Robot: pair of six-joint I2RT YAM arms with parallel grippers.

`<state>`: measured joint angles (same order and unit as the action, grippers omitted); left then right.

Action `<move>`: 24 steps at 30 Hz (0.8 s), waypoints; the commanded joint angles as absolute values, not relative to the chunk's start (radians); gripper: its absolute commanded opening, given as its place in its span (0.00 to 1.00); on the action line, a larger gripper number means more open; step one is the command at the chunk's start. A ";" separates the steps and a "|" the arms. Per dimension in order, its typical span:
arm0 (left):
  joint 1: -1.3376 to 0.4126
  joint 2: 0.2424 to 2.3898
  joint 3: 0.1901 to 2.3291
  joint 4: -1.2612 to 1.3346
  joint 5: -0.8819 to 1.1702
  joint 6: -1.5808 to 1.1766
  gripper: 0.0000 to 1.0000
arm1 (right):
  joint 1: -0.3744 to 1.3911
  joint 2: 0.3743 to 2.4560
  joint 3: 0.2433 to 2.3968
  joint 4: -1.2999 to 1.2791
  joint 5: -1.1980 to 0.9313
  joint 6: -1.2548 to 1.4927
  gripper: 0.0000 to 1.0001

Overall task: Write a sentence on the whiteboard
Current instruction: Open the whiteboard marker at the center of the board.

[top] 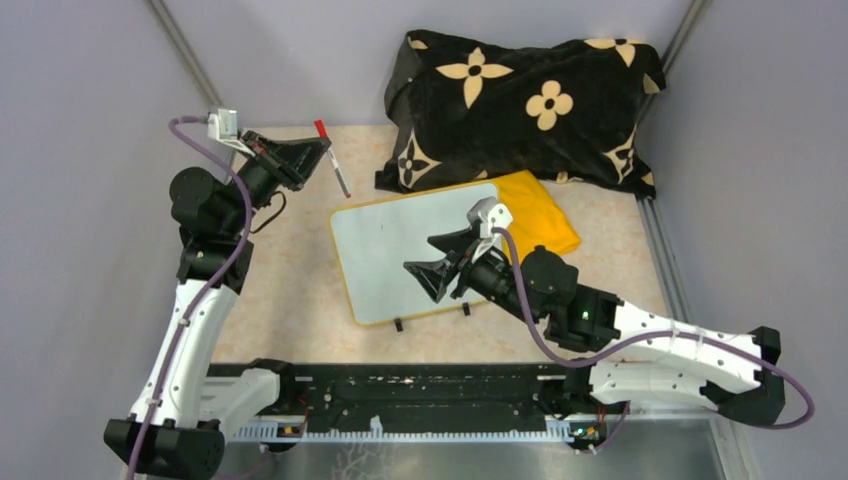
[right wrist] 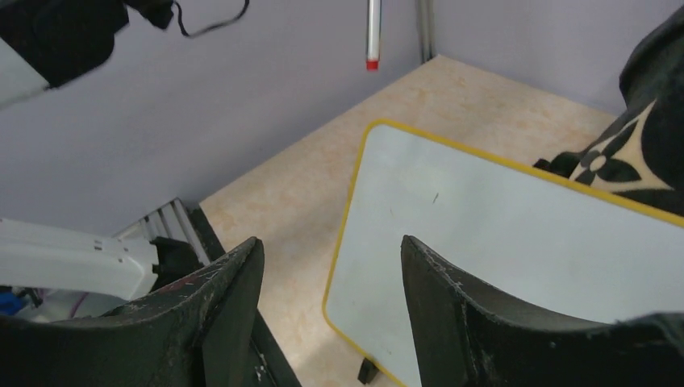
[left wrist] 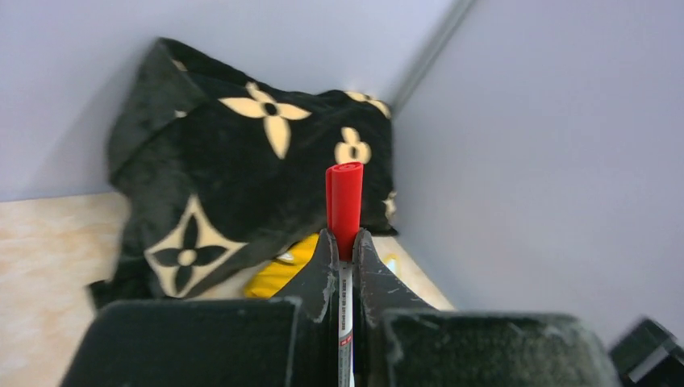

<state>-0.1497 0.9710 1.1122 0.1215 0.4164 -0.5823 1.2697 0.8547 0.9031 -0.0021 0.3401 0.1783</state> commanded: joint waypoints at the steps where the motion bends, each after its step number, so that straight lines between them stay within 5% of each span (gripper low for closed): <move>1: -0.147 0.911 1.021 0.451 0.633 -0.747 0.00 | 1.181 0.901 0.995 0.181 0.161 0.248 0.63; 24: -0.274 0.807 0.894 0.662 0.793 -0.940 0.00 | 1.071 1.181 1.157 0.406 -0.115 0.420 0.64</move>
<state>-0.2634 0.8234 0.9108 0.5903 0.7540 -0.9066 1.0767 1.1542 1.0878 0.3332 -0.0597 0.3878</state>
